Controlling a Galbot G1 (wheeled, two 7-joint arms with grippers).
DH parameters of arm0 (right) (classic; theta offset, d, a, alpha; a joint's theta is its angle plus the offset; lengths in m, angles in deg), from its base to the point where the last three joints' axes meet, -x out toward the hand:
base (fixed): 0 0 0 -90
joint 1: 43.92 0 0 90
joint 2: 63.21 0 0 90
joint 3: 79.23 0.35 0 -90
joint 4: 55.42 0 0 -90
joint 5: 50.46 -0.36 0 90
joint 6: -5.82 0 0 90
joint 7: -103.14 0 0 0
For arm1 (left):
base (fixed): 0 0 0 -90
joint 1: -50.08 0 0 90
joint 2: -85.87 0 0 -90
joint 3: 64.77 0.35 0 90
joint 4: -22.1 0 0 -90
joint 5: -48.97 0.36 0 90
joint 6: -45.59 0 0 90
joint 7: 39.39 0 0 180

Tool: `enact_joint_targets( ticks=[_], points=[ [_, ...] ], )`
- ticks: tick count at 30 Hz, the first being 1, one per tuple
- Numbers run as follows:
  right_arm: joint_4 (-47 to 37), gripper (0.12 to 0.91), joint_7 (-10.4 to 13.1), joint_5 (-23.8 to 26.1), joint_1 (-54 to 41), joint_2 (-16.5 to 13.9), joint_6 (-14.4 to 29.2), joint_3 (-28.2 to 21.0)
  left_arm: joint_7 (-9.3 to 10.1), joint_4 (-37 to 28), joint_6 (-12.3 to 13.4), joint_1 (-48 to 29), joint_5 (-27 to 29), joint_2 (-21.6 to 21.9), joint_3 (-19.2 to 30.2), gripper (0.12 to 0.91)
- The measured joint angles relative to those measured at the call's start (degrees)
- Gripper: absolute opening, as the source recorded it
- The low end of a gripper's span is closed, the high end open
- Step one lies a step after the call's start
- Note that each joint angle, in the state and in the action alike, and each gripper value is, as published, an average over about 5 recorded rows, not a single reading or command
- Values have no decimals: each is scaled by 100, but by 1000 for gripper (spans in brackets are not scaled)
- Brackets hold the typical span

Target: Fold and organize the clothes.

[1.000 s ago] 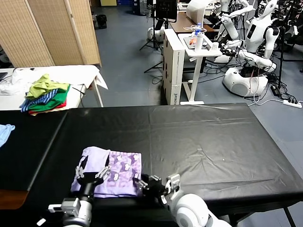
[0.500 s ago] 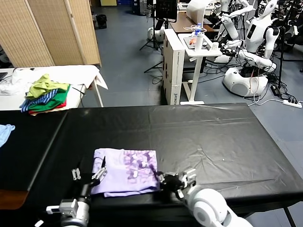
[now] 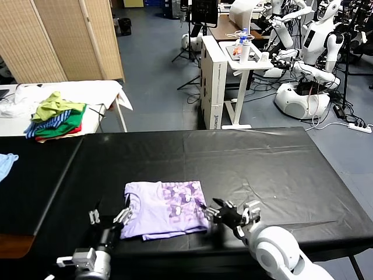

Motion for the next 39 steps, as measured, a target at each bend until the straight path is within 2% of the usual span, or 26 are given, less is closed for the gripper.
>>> enact_joint_targets(
  ticks=[3,4,10,19,22,27,33,36,39],
  points=[
    [57,876,11,9,58,-35,36,73,11,15,49,64,-51,-6,-19,907],
    [79,892,17,21,82,-47,65,104,19,28,49,90,-94,-10,-28,907],
    [225,907,-2,191,270,-161,402,346,71,159,43,304,-209,21,-45,907],
    [470,907,-453,766,946,-421,1207,999,71,454,74,904,-211,191,-130,907],
    [563,907,-508,916,1326,-501,1531,1244,66,584,88,1154,-204,231,-169,907],
    [712,907,-338,1264,2086,-525,2267,1578,66,795,129,1536,-217,276,-238,907],
    [841,907,59,1726,3068,-483,3244,1857,156,1063,49,2007,-557,364,-306,907],
    [883,907,254,1871,3534,-456,3498,1950,181,1207,-44,2206,-666,403,-309,907],
    [957,907,354,1870,3914,-458,3531,2062,199,1305,-121,2340,-712,425,-298,907]
  ],
)
